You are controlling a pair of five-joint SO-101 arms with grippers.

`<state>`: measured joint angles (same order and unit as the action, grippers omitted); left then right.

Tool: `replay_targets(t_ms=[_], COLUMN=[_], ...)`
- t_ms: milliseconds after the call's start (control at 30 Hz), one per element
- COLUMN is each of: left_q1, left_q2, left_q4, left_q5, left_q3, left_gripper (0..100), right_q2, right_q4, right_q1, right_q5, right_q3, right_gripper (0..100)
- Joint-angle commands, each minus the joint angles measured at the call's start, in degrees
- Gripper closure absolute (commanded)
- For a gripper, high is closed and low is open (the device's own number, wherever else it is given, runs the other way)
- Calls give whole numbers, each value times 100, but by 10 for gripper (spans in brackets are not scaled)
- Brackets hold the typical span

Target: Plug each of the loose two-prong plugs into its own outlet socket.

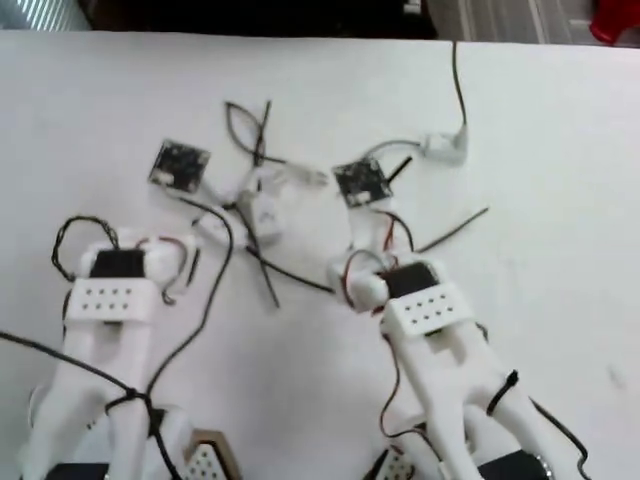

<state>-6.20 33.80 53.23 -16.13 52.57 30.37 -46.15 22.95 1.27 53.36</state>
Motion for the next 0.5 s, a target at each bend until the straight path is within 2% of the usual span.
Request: replay_targets(t_ms=[0, 467], left_q1=[-57, -57], left_q2=[180, 180], left_q4=[-88, -62], left_q5=[70, 70], left_q3=[0, 9], left_gripper=[977, 977], right_q2=[-66, -426], right_q4=[145, 558], right_q1=[-31, -154], right_q5=[62, 79], right_q3=[-211, -149], right_gripper=[982, 982])
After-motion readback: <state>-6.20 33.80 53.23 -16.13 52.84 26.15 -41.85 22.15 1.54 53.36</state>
